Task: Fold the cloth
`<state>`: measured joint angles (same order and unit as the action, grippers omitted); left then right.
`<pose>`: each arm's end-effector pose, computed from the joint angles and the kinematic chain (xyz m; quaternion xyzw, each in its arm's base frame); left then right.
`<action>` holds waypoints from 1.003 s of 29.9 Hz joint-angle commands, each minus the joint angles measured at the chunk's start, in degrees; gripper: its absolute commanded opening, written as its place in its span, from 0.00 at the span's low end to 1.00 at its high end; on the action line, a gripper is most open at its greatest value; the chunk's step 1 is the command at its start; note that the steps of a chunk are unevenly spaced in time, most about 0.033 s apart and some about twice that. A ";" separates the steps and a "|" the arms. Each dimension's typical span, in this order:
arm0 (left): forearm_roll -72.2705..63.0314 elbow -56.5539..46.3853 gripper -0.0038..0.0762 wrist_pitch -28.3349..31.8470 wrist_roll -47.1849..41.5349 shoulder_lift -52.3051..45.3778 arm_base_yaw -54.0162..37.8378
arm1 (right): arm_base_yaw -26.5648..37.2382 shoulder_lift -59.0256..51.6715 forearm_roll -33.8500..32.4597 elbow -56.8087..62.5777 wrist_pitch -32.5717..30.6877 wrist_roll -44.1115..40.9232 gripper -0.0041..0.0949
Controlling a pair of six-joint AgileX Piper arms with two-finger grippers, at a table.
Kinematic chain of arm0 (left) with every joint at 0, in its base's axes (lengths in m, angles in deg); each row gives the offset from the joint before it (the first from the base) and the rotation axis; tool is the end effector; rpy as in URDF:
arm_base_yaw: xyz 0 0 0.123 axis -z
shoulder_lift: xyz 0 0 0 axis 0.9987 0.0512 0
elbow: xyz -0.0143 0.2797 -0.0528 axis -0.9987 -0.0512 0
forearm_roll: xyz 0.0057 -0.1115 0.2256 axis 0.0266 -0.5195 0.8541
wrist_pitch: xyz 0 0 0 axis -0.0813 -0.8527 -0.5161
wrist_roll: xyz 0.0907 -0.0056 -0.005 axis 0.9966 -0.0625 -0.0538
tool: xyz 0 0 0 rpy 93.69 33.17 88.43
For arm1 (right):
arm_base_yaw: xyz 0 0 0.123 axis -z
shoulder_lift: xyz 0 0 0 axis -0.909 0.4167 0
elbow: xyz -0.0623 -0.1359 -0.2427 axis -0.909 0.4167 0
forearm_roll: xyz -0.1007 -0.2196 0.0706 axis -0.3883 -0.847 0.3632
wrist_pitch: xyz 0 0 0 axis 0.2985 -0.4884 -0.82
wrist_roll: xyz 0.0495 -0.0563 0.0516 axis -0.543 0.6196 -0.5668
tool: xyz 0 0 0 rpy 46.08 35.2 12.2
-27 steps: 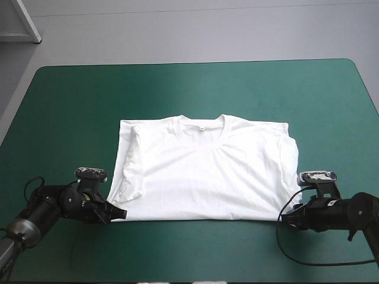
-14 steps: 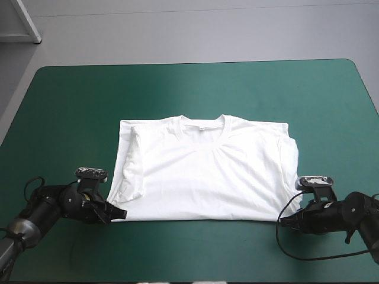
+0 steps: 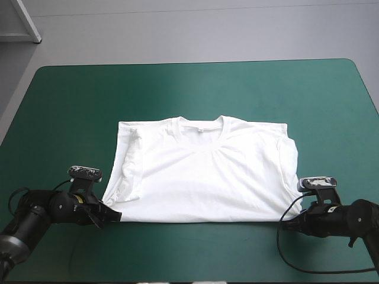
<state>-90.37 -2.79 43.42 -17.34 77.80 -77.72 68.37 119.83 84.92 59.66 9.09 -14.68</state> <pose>0.1610 -0.0351 0.2286 0.1149 0.9730 -0.0569 0.1919 0.1397 0.0202 0.2245 -0.0761 0.9676 0.1297 0.2029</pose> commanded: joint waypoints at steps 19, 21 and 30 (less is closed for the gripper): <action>12.41 7.95 0.07 -22.66 -7.34 -24.72 0.07 | 0.28 -18.62 -4.01 -4.68 -13.06 -9.39 0.03; 13.88 8.88 0.07 -21.36 -7.50 -24.03 0.07 | 0.28 -18.62 -4.01 -5.42 -11.49 -9.13 0.03; 11.99 9.33 0.07 -12.57 -7.28 -14.68 0.07 | 0.28 -14.63 -2.47 -15.27 -5.76 -5.93 0.03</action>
<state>-79.28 4.66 24.45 -24.02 60.57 -77.72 68.37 102.55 82.00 48.36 -1.13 -22.66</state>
